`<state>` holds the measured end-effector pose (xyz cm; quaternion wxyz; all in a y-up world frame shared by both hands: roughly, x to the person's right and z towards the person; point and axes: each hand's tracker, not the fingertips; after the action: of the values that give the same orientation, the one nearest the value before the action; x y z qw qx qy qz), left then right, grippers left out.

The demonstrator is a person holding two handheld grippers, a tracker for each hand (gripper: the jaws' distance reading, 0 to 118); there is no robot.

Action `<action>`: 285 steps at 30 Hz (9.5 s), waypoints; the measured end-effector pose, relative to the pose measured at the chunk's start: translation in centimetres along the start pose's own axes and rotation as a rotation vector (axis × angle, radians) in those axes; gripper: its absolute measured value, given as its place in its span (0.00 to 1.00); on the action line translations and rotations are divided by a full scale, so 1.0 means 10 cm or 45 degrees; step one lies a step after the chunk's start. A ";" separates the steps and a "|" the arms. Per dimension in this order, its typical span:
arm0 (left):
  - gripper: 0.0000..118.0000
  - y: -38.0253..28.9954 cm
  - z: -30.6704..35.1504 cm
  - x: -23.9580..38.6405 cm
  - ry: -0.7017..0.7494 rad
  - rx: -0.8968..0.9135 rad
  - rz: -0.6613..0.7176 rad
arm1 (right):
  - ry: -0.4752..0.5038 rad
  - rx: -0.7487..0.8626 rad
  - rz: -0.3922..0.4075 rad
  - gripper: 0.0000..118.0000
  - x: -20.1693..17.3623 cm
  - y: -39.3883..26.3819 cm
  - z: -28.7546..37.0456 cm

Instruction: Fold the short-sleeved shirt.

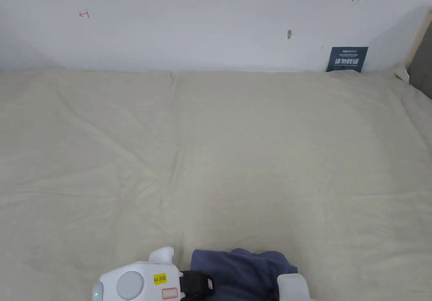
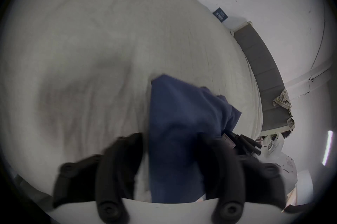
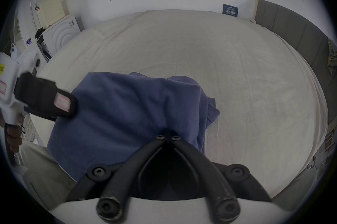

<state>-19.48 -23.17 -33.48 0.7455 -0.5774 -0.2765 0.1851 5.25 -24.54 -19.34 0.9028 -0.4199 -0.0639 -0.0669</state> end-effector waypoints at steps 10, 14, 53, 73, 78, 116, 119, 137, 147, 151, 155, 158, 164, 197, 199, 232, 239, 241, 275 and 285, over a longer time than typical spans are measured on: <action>0.18 -0.09 0.17 0.19 0.020 0.111 -0.143 | 0.050 0.000 -0.031 0.00 0.04 0.11 0.14; 0.17 0.08 0.47 0.15 0.059 0.177 -0.192 | 0.062 0.139 -0.010 0.00 -0.03 0.31 0.44; 0.81 1.12 3.19 -1.53 1.040 0.683 -0.137 | 0.071 0.545 0.061 0.00 -0.42 1.35 1.23; 0.81 0.08 2.92 1.32 0.780 1.670 -0.565 | -0.126 1.091 0.112 0.00 0.20 1.79 2.45; 0.74 -0.06 2.47 1.55 0.664 1.634 -0.638 | -0.150 1.103 0.103 0.00 0.30 1.74 2.47; 0.00 -0.15 2.12 1.63 0.576 1.478 -0.705 | -0.180 1.085 0.092 0.00 0.33 1.63 2.46; 0.00 -0.16 2.14 1.63 0.572 1.478 -0.706 | -0.180 1.086 0.096 0.00 0.33 1.63 2.47; 0.00 -0.17 2.17 1.60 0.555 1.468 -0.696 | -0.181 1.096 0.096 0.00 0.31 1.60 2.52; 0.00 -0.18 2.19 1.62 0.546 1.478 -0.699 | -0.179 1.100 0.100 0.00 0.30 1.60 2.54; 0.00 -0.19 2.20 1.63 0.550 1.481 -0.714 | -0.181 1.100 0.099 0.00 0.30 1.59 2.55; 0.00 -0.19 2.20 1.64 0.546 1.479 -0.713 | -0.180 1.099 0.101 0.00 0.29 1.58 2.56; 0.00 -0.19 2.20 1.63 0.549 1.479 -0.706 | -0.180 1.096 0.103 0.00 0.29 1.58 2.56; 0.75 -0.16 2.22 1.64 0.508 1.449 -0.677 | -0.164 1.077 0.090 0.72 0.29 1.58 2.57; 1.00 -0.22 2.22 1.67 0.541 1.492 -0.682 | -0.174 1.091 0.071 0.86 0.28 1.55 2.56; 1.00 -0.23 2.22 1.66 0.546 1.491 -0.685 | -0.175 1.092 0.076 0.86 0.27 1.55 2.55; 1.00 -0.21 2.25 1.64 0.533 1.481 -0.666 | -0.164 1.082 0.073 0.86 0.27 1.54 2.55; 1.00 -0.21 2.27 1.64 0.530 1.494 -0.674 | -0.163 1.083 0.077 0.86 0.26 1.54 2.54; 1.00 -0.21 2.27 1.64 0.532 1.491 -0.678 | -0.163 1.082 0.079 0.86 0.26 1.54 2.54; 1.00 -0.22 2.32 1.62 0.518 1.483 -0.678 | -0.217 0.412 -0.263 0.86 0.20 1.87 2.58; 1.00 -0.22 2.33 1.59 0.507 1.484 -0.653 | -0.202 0.261 -0.204 0.86 0.16 1.94 2.51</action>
<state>-21.78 3.42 -24.02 0.9929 -0.0191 -0.1169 0.0110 8.72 6.92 -17.55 0.9249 -0.3229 -0.1750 -0.0985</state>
